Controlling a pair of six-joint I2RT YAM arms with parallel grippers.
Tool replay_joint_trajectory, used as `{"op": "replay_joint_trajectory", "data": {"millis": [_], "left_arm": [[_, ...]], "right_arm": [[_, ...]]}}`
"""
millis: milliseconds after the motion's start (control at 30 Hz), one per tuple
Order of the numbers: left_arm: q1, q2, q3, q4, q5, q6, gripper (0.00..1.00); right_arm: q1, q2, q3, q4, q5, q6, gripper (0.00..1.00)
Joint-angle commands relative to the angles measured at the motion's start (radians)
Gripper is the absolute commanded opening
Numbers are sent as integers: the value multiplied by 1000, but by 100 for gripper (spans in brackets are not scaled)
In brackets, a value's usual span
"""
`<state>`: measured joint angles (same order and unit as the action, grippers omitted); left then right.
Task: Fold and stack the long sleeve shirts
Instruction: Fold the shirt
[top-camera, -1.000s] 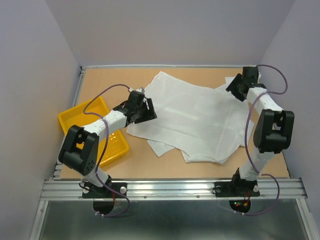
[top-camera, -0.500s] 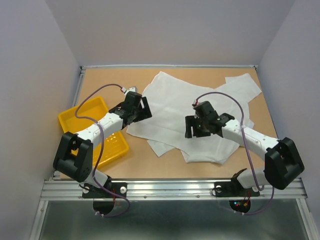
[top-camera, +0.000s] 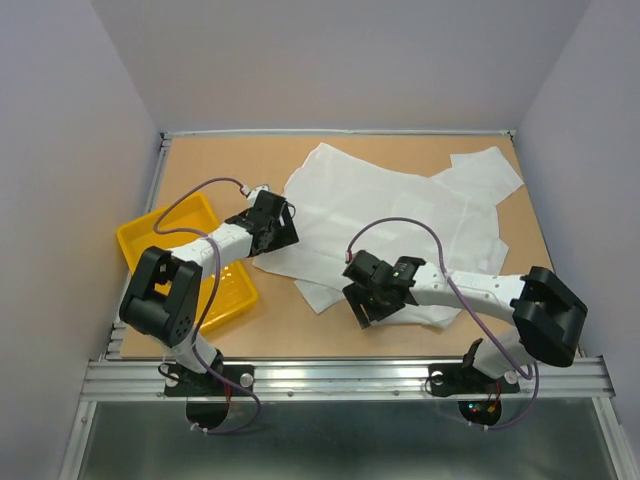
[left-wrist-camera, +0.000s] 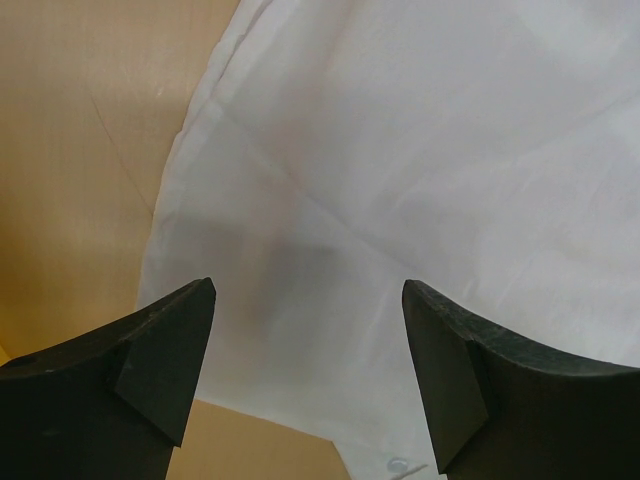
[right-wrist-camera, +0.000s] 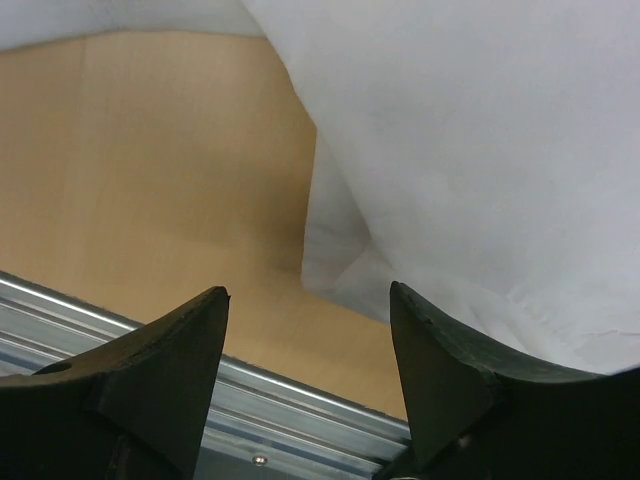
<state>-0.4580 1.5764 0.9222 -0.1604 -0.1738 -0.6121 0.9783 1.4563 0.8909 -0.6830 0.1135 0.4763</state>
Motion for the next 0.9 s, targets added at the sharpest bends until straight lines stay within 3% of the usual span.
{"op": "replay_joint_trajectory", "data": {"millis": [0,200,367,467,500,600,867], "left_arm": [[2,25,-5,16,-29,-11,87],[5,72,9,32,-26,-15,86],[21,128,44,41,-27,-24,86],[38,157,79,41,-20,-28,85],[45,160,89,38,-16,-28,84],[47,148,138,13,-13,-23,85],[48,-62,133,-108,-91,-142,86]], "right_arm": [[34,32,59,-76,97,38,70],[51,70,54,-135,199,62,68],[53,79,30,-135,190,62,59],[51,69,17,-150,189,77,31],[51,61,16,-158,199,96,18],[51,27,46,-188,229,110,2],[49,-31,167,-240,259,105,1]]}}
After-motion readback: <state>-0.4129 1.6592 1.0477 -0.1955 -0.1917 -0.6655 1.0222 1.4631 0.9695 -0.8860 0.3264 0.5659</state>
